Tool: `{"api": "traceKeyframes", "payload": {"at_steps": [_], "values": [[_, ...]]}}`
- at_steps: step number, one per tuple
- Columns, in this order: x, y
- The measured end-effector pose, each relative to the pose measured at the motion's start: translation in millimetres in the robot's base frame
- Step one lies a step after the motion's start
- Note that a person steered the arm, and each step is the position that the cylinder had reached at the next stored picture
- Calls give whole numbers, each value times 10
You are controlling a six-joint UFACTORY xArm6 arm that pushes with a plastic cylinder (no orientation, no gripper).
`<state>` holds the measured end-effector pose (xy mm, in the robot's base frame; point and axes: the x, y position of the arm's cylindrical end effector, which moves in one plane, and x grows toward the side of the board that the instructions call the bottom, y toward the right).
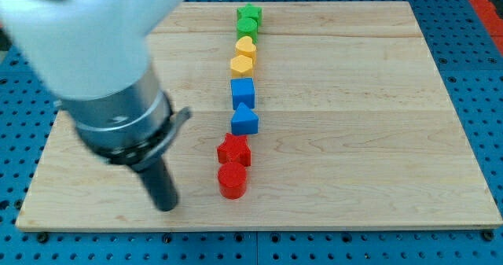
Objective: Slide the red circle to the right side of the blue cube
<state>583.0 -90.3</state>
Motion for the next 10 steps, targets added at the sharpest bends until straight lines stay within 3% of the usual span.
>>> {"api": "traceKeyframes", "payload": {"at_steps": [2, 5, 7, 8, 9, 10], "values": [[-284, 1219], [-243, 1151], [40, 1645], [-351, 1909], [-268, 2546], [-412, 2592]]}}
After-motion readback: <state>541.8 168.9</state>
